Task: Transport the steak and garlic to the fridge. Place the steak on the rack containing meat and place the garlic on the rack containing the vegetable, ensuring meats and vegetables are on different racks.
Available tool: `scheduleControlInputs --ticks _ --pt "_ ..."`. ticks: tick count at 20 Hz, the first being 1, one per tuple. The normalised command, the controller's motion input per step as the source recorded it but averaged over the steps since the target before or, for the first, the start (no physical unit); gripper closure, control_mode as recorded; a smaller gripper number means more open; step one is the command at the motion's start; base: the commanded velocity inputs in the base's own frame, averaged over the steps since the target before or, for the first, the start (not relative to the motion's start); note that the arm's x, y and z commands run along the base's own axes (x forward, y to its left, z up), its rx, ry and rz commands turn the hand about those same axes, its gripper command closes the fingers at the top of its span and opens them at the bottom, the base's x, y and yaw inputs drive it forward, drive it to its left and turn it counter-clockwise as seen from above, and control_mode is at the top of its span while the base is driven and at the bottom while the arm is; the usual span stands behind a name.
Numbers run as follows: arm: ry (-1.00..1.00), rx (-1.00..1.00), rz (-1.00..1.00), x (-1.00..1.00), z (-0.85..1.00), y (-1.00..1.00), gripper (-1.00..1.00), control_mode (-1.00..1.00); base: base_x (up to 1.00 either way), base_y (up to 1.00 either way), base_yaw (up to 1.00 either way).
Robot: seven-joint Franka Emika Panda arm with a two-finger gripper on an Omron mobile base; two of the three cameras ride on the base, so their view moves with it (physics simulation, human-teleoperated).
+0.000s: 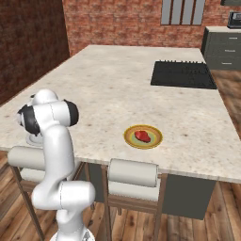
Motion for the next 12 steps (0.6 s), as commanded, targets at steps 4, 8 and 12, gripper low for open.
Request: scheduleControlInputs --ticks 4,8,12 --pt "0.0 0.0 0.0 0.17 0.0 0.0 -1.0 -1.0 0.0 0.0 0.0" --pt "0.0 0.0 0.0 0.0 -0.08 0.02 -1.0 -1.0 0.0 0.0 0.0" --pt "0.0 0.0 0.0 -0.04 -0.16 0.06 1.0 -1.0 0.0 0.0 0.0"
